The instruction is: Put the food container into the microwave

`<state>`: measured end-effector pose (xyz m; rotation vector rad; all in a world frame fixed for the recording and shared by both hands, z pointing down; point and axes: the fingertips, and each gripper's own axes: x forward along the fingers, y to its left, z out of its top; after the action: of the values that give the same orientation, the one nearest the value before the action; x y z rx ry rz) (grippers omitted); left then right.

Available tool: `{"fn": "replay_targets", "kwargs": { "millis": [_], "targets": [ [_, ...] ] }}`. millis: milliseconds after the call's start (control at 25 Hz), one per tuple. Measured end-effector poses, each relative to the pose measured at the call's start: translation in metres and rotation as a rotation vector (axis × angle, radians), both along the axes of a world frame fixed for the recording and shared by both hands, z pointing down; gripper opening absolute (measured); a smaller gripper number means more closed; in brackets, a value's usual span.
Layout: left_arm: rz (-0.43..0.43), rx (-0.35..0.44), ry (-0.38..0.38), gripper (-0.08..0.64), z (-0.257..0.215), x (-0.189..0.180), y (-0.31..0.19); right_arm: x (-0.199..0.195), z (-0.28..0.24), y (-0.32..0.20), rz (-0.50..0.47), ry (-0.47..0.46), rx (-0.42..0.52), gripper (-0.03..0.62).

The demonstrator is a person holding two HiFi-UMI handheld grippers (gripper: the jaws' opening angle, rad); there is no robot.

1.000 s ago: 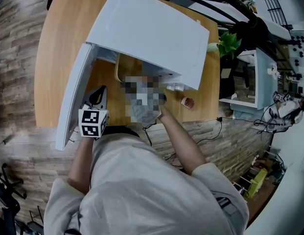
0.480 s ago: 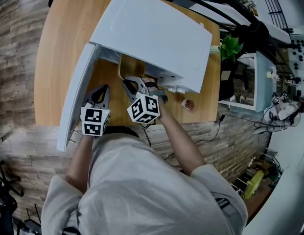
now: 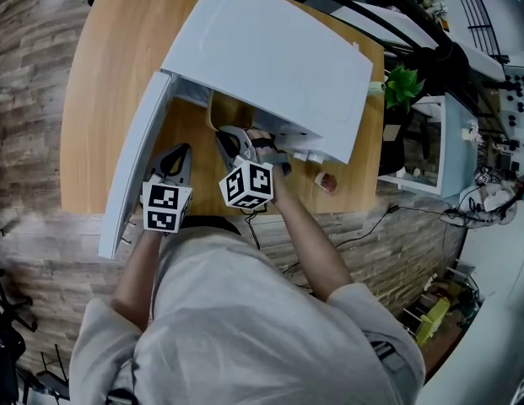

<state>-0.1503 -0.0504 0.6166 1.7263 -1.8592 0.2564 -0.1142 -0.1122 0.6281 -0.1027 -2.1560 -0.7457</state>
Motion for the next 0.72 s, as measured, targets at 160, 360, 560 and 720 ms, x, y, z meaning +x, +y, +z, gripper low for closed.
{"fn": "replay_targets", "kwargs": {
  "millis": [160,360,560,720],
  "targets": [
    [0.006,0.004,-0.005,0.012,-0.004,0.001,-0.004,-0.003,0.0,-0.006,0.012,-0.011,0.018,0.029],
    [0.015,0.005,-0.018,0.012,-0.005,0.001,-0.006,-0.006,0.002,-0.014,0.03,-0.012,0.055,0.031],
    [0.018,0.002,-0.015,0.012,-0.002,0.0,-0.007,-0.011,0.005,-0.019,0.036,-0.015,0.08,0.031],
    [0.018,-0.001,-0.015,0.012,-0.001,0.0,-0.006,-0.013,0.007,-0.023,0.04,-0.017,0.099,0.032]
  ]
}}
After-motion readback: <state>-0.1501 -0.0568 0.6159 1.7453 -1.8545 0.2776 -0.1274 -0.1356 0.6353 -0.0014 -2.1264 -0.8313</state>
